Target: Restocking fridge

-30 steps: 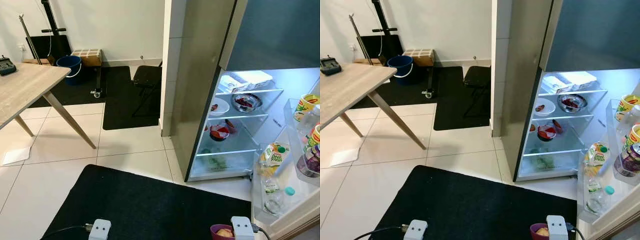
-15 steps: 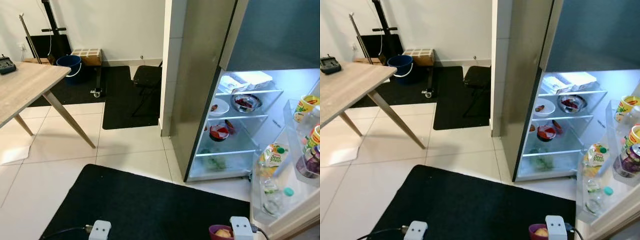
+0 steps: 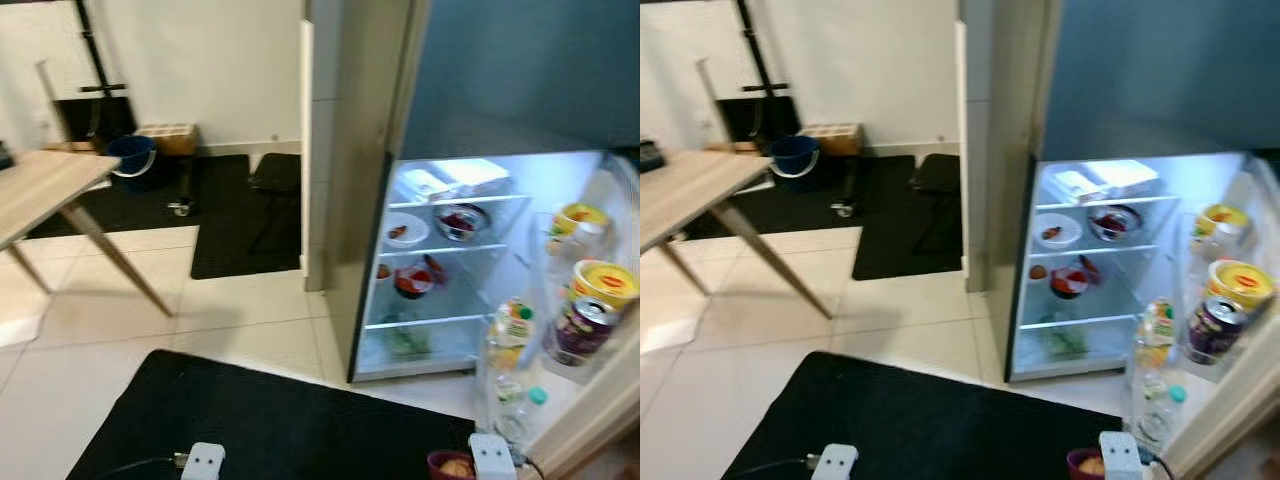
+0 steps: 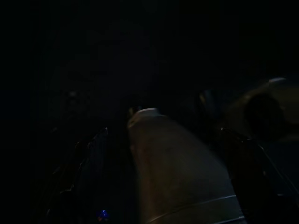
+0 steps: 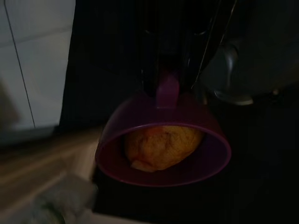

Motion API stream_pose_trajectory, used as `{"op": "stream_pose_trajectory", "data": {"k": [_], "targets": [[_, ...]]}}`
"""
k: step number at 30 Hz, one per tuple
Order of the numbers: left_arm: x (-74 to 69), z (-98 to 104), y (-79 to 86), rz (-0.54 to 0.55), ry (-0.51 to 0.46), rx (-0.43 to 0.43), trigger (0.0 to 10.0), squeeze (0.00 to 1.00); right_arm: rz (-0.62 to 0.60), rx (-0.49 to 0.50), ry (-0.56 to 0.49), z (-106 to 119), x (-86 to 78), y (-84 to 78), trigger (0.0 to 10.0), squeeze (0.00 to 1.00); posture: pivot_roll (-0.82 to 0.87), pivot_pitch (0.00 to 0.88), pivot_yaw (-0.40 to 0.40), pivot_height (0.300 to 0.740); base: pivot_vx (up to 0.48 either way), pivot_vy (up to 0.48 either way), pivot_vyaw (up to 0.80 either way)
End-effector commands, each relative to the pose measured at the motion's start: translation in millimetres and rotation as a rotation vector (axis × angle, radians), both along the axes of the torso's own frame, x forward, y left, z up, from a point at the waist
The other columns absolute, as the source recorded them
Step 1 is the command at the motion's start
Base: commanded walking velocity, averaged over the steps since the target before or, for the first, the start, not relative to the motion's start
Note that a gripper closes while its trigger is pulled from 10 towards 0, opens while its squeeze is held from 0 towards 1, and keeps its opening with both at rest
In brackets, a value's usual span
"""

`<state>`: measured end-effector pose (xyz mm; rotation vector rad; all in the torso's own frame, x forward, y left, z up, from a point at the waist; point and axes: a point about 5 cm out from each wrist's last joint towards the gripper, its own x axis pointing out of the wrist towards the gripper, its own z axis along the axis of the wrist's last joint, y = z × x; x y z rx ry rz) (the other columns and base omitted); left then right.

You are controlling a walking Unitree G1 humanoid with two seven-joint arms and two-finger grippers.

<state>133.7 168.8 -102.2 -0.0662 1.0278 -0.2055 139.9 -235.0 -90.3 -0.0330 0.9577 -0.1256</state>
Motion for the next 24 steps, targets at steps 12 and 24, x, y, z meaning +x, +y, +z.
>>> {"op": "stream_pose_trajectory", "data": {"k": [12,24], "targets": [[-1.3,-1.0,-6.8,0.006,0.009,-0.024,10.0,0.0,0.01,0.003,-0.028,3.5,9.9,1.8,10.0,0.0,-0.02,0.0,-0.026,0.739,0.0,0.0,0.0],[2.6,0.2,-10.8,-0.008,-0.003,-0.032,10.0,0.0,0.039,0.003,-0.032,4.9,16.9,6.1,10.0,0.0,-0.01,0.0,-0.027,0.739,0.0,0.0,0.0]]}}
